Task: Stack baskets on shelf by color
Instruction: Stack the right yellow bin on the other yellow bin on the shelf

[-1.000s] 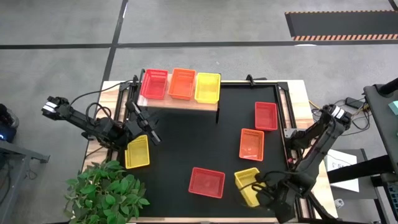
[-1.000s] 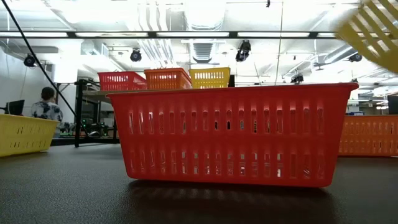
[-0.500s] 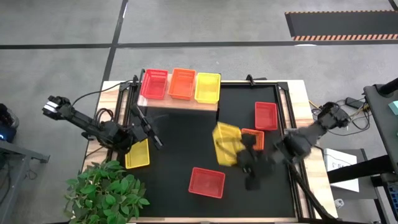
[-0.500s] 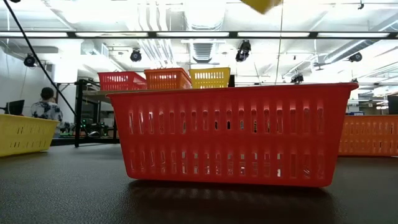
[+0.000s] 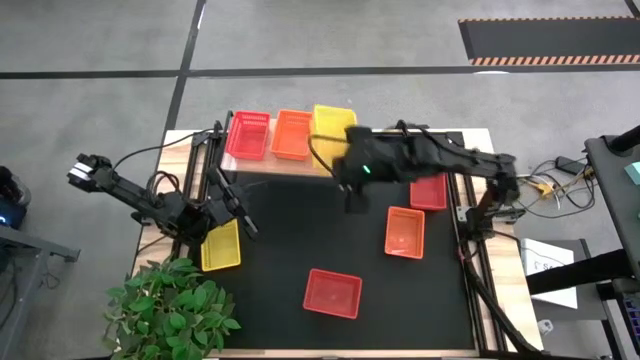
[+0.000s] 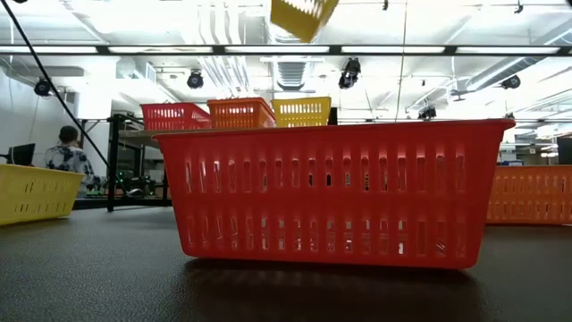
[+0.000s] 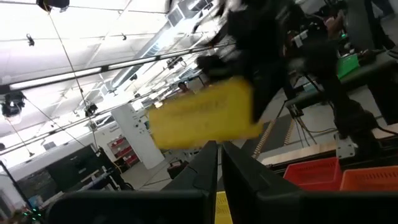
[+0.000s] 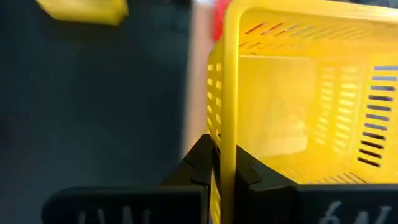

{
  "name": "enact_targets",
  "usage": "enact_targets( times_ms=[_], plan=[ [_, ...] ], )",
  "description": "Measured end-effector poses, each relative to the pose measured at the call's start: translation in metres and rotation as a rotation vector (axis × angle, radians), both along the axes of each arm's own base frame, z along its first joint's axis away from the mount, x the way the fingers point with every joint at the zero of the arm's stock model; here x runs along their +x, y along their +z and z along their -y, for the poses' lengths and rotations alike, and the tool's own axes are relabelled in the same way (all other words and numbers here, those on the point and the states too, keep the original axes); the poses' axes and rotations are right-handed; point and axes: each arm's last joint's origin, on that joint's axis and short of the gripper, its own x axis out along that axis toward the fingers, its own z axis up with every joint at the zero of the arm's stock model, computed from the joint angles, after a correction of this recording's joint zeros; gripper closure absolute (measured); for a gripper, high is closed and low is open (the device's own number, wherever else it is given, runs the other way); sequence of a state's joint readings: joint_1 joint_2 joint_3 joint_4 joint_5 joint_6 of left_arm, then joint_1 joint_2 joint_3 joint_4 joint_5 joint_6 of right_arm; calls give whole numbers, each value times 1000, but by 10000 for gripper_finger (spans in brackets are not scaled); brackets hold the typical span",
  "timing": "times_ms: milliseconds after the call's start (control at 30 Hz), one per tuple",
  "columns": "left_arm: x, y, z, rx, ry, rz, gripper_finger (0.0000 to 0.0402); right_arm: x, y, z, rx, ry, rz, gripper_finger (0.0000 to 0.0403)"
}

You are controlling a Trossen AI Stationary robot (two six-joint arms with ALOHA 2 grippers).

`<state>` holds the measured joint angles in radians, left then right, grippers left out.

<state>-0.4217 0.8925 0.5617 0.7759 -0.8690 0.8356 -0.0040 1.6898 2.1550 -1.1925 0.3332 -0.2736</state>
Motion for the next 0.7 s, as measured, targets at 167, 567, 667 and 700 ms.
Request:
enact_targets(
  times_ms=[167, 567, 667, 700],
  plan=[
    [0, -2, 0, 28, 27, -27, 395, 20, -26, 53, -51, -62, -170, 394],
    [-3, -1, -3, 11, 71, -29, 395, 47, -76, 113, 40, -98, -336, 394],
    [-3, -1, -3, 27, 77, -39, 395, 47, -79, 116, 52, -101, -341, 394],
    [-3, -1, -3, 28, 79, -41, 395, 48, -79, 117, 54, -101, -340, 394]
  ],
)
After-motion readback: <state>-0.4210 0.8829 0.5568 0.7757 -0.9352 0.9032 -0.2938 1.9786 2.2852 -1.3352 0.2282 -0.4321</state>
